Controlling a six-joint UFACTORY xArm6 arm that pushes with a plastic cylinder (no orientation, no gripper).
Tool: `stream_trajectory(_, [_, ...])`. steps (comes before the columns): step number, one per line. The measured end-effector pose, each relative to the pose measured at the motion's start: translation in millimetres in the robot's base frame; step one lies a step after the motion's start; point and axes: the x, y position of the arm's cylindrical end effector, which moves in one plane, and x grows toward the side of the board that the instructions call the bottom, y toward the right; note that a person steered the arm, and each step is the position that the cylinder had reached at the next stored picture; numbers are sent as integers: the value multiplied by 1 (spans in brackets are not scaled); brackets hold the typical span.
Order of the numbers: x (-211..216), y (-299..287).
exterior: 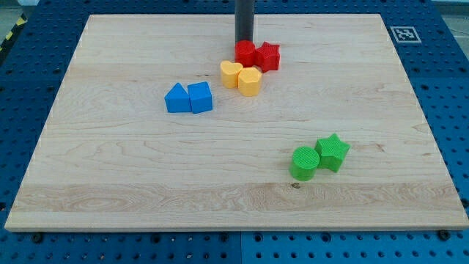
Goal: Separate the red star from the red circle
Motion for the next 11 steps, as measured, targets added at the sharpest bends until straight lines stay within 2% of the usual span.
stream_trajectory(1, [4, -3])
stream_trajectory(3, [8, -101])
stream_trajectory(4, [9, -93])
stream_trajectory(6, [-4, 7])
stream_trajectory(7, [18, 58])
stream_trajectory(9, [125, 84])
stream_trajectory(11, [71, 43])
